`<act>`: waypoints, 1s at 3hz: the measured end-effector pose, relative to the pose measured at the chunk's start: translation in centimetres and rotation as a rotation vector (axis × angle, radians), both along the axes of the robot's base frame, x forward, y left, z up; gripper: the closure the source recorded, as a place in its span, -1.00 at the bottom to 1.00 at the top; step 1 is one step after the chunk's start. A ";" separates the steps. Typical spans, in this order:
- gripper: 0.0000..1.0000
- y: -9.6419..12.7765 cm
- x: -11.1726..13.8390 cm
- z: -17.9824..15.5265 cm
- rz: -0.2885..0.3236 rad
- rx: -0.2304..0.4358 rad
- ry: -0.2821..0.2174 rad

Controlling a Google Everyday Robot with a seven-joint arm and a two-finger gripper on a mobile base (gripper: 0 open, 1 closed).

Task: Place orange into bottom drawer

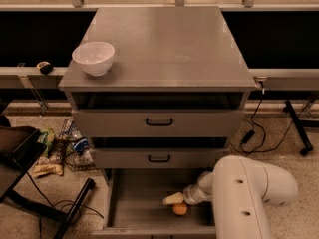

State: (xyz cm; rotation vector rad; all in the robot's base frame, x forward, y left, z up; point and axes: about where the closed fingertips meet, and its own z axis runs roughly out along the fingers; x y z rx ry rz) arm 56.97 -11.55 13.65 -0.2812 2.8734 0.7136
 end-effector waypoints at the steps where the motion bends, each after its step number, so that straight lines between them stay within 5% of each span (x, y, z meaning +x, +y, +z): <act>1: -1.00 0.0 -1.3 1.9 0.061 0.004 -0.011; 3: -1.00 -4.7 -7.7 14.6 0.243 -0.020 -0.122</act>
Offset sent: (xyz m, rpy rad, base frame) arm -0.0960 -0.0509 0.1580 -0.0598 -0.1435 0.2753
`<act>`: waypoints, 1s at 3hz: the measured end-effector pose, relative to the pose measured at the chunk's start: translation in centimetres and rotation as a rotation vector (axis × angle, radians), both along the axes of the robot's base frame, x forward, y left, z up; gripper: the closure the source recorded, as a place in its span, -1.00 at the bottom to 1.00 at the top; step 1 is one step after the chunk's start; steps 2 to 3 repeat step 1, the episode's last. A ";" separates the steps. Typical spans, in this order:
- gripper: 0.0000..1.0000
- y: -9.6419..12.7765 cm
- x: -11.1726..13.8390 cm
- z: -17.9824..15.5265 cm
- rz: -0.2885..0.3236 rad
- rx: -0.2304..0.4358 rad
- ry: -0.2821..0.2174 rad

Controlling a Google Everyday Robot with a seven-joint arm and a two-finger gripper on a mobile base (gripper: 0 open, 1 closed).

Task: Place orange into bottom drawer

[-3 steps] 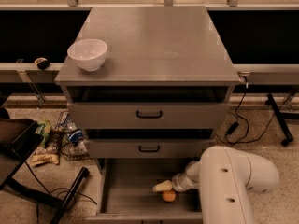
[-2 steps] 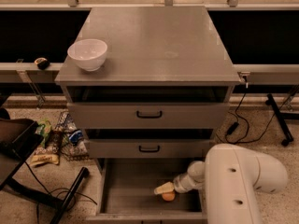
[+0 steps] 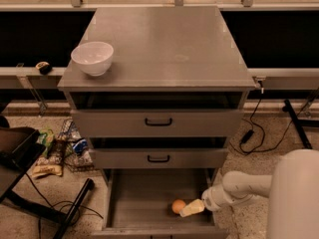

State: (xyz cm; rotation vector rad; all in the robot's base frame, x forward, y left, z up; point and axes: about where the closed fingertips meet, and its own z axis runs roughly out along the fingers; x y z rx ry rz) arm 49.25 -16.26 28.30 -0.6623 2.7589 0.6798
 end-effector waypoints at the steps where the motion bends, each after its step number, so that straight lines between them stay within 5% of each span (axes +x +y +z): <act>1: -1.00 -2.2 -3.0 7.5 0.057 0.023 -0.069; 3: -1.00 -2.2 -3.0 7.5 0.057 0.023 -0.069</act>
Offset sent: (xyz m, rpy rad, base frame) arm 0.0000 0.0000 0.0000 0.0000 0.0000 0.0000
